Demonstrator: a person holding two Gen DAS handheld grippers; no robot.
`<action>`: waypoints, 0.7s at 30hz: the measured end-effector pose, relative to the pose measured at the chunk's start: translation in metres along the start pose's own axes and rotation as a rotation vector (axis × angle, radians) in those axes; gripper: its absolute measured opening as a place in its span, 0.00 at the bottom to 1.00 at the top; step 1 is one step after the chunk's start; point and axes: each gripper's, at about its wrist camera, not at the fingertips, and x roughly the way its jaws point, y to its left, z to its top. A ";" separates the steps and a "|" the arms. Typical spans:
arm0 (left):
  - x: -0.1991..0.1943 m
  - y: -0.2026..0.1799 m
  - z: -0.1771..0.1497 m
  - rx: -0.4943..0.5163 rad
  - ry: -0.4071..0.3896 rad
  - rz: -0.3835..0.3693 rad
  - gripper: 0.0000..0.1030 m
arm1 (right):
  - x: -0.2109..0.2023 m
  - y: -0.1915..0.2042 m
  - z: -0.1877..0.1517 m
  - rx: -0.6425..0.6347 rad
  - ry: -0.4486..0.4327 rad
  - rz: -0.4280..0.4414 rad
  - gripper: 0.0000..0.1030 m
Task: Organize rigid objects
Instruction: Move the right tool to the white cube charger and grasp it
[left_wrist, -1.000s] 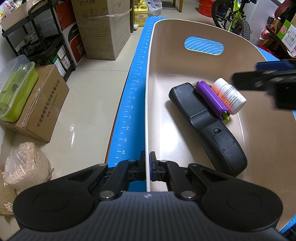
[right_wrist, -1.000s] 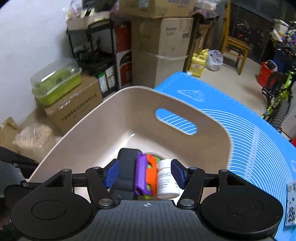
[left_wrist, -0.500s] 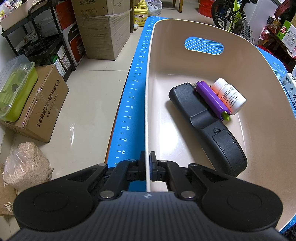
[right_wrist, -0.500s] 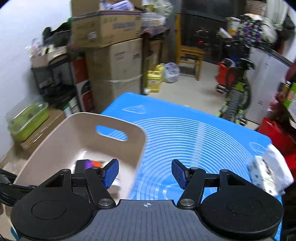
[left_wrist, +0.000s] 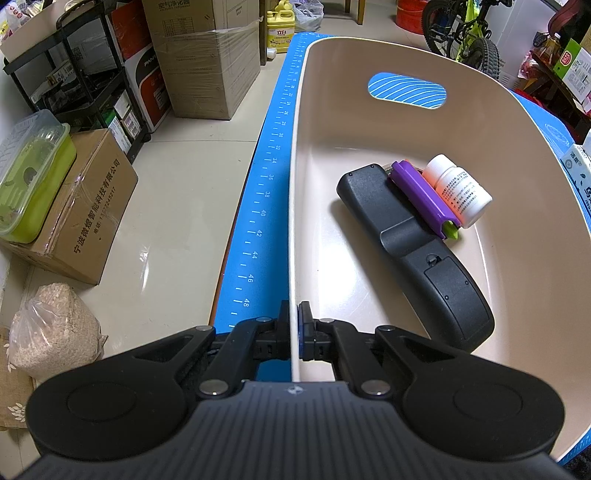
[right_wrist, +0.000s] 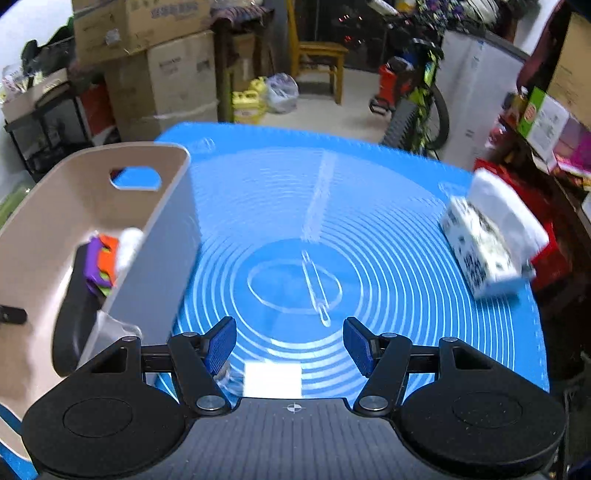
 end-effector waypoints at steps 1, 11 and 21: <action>0.000 0.000 0.000 -0.001 0.000 0.000 0.05 | 0.003 -0.001 -0.003 0.001 0.010 0.001 0.69; 0.000 0.001 0.000 -0.001 0.000 -0.001 0.05 | 0.029 0.004 -0.021 -0.009 0.092 0.051 0.70; 0.000 0.000 0.000 0.000 0.000 0.000 0.05 | 0.048 0.012 -0.029 0.006 0.110 0.042 0.70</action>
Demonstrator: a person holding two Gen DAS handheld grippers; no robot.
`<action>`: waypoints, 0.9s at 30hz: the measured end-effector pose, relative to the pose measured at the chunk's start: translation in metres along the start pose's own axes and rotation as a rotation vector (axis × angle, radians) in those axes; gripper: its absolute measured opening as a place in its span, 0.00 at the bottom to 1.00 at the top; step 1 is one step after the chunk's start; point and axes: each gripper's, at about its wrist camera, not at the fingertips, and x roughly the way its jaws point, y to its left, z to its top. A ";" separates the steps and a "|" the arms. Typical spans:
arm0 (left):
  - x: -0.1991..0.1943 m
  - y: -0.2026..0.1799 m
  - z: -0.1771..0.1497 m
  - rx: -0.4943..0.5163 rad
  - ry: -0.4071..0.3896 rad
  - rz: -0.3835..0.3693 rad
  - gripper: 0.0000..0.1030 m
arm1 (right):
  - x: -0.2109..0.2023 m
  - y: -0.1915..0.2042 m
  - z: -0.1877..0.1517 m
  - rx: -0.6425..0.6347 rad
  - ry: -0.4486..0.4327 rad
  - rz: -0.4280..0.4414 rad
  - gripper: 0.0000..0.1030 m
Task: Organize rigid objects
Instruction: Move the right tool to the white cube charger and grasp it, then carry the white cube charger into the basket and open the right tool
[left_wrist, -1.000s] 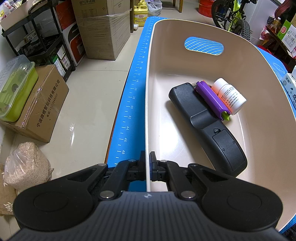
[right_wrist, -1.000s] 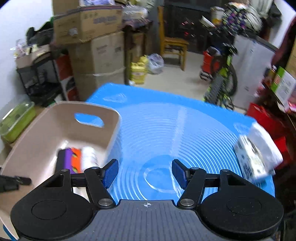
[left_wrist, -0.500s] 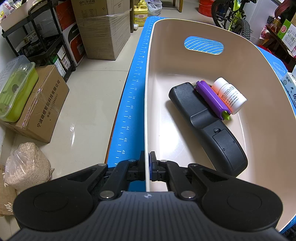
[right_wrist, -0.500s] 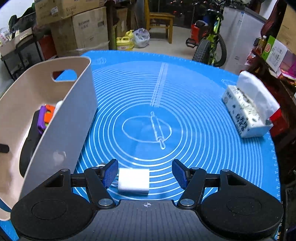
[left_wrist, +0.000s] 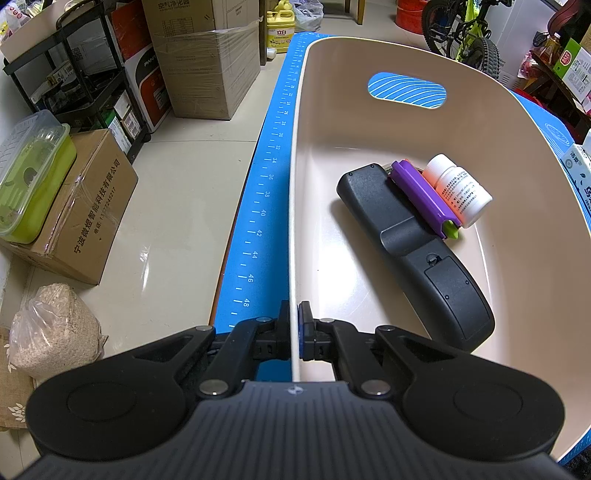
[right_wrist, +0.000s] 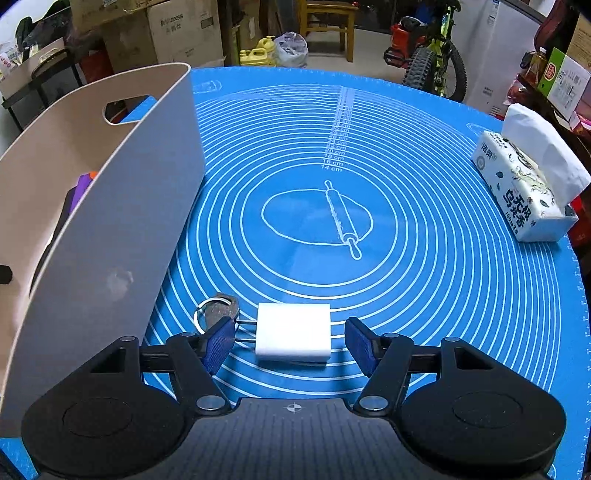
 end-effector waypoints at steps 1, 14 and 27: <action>0.000 0.000 0.000 0.000 0.000 0.000 0.05 | 0.001 0.000 0.000 0.004 0.000 -0.001 0.70; 0.000 0.001 0.000 0.001 0.001 0.001 0.05 | 0.005 -0.009 -0.008 0.098 -0.038 0.045 0.53; 0.000 0.000 0.000 0.001 0.001 0.002 0.05 | -0.027 -0.010 0.003 0.095 -0.147 0.008 0.53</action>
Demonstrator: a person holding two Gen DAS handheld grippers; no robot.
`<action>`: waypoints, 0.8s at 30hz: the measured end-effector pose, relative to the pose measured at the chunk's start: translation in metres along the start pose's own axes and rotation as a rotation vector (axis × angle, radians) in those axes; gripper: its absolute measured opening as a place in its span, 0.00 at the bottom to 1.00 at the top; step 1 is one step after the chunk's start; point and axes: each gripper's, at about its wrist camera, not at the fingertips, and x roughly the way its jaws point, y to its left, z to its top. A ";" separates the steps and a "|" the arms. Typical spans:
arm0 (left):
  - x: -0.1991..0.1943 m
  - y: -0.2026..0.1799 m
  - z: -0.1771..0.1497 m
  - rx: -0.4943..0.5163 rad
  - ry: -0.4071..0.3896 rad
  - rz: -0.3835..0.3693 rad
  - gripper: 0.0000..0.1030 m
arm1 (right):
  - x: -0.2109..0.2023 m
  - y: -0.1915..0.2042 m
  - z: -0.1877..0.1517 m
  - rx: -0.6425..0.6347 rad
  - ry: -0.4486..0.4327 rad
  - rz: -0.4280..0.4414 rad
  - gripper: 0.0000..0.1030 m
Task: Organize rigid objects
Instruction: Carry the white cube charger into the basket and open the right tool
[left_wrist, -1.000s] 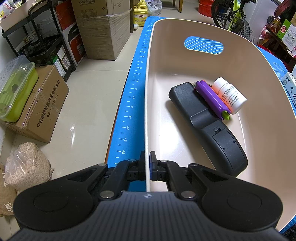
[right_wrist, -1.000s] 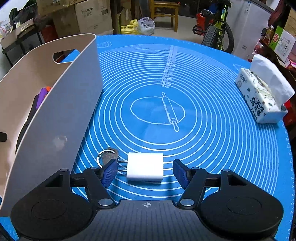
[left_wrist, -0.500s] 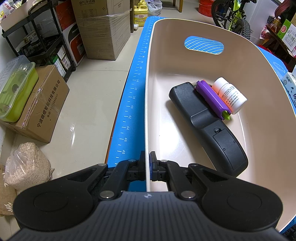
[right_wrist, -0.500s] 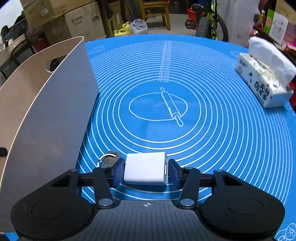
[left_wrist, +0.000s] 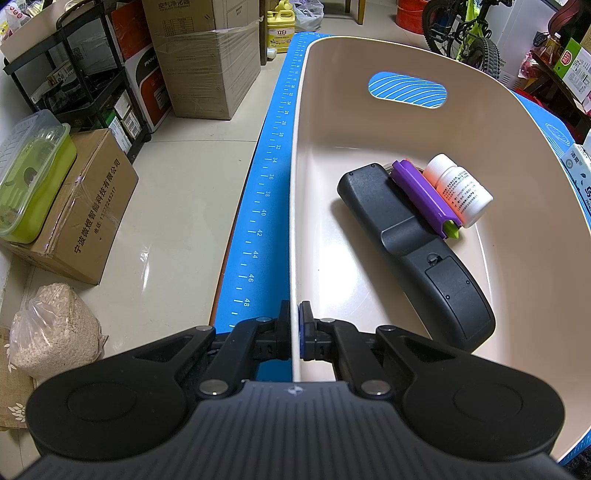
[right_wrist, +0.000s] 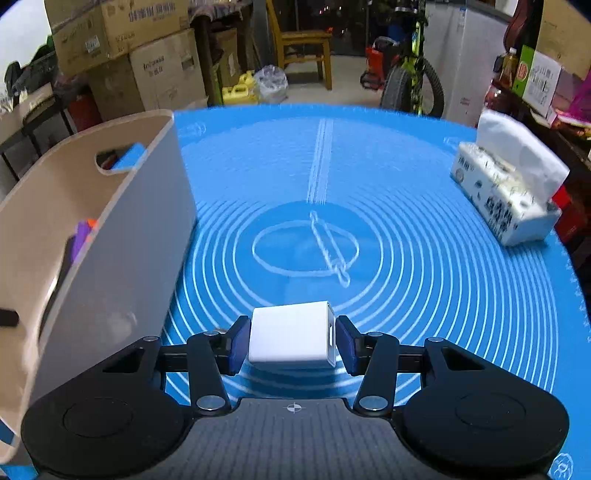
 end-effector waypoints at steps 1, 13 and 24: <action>0.000 0.000 0.000 0.000 0.000 0.000 0.05 | -0.004 0.001 0.004 -0.001 -0.016 0.002 0.53; 0.000 0.000 0.000 0.000 0.000 0.000 0.05 | -0.054 0.031 0.059 -0.052 -0.203 0.082 0.53; 0.000 0.000 0.000 0.000 0.000 0.000 0.05 | -0.048 0.105 0.095 -0.235 -0.216 0.210 0.53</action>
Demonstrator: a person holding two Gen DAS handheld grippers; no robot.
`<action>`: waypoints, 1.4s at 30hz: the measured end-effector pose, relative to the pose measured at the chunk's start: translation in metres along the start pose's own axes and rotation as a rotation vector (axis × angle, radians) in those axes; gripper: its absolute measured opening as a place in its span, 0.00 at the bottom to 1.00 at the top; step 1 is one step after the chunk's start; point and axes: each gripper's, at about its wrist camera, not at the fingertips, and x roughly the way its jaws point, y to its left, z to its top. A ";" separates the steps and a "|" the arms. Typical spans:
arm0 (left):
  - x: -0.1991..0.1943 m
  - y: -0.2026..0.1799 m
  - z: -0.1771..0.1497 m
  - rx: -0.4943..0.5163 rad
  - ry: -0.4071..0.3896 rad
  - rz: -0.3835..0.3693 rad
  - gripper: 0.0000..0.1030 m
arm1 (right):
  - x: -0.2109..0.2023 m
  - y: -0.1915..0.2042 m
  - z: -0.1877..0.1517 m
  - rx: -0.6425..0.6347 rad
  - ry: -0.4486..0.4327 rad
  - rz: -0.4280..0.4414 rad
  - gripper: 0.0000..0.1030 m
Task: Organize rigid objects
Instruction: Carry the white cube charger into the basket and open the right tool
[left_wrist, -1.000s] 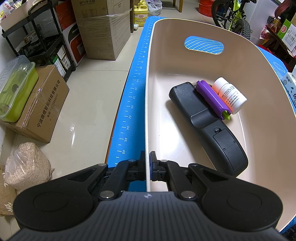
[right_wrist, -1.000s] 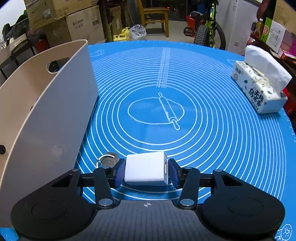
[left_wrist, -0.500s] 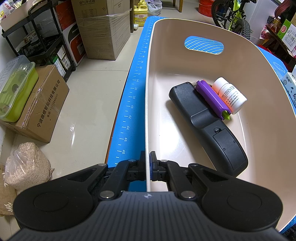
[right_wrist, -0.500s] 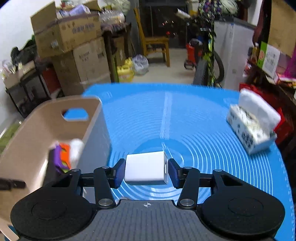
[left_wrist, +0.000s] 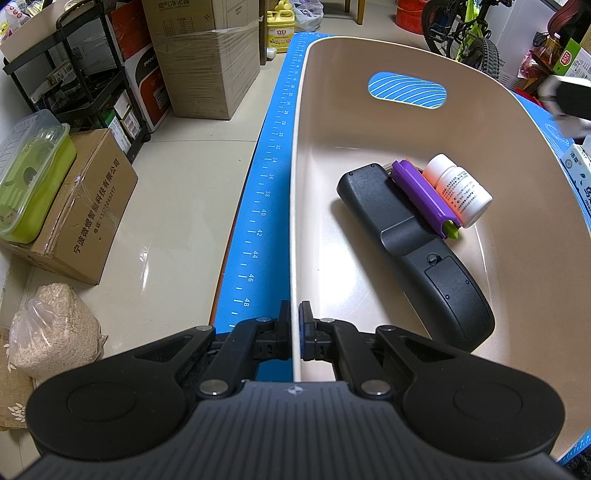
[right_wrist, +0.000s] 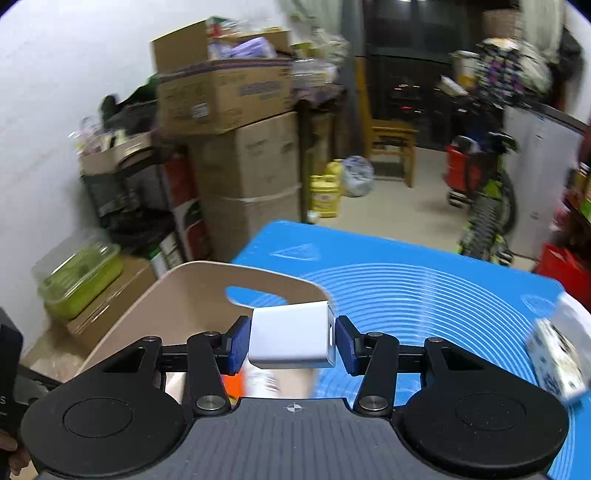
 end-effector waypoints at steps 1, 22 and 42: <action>0.000 0.000 0.000 0.000 0.000 0.000 0.05 | 0.007 0.006 0.002 -0.018 0.010 0.010 0.53; 0.000 0.000 0.000 0.000 0.000 0.000 0.05 | 0.097 0.068 -0.020 -0.199 0.290 0.062 0.53; 0.000 0.000 0.000 0.000 0.000 0.000 0.05 | 0.107 0.067 -0.028 -0.176 0.350 0.076 0.60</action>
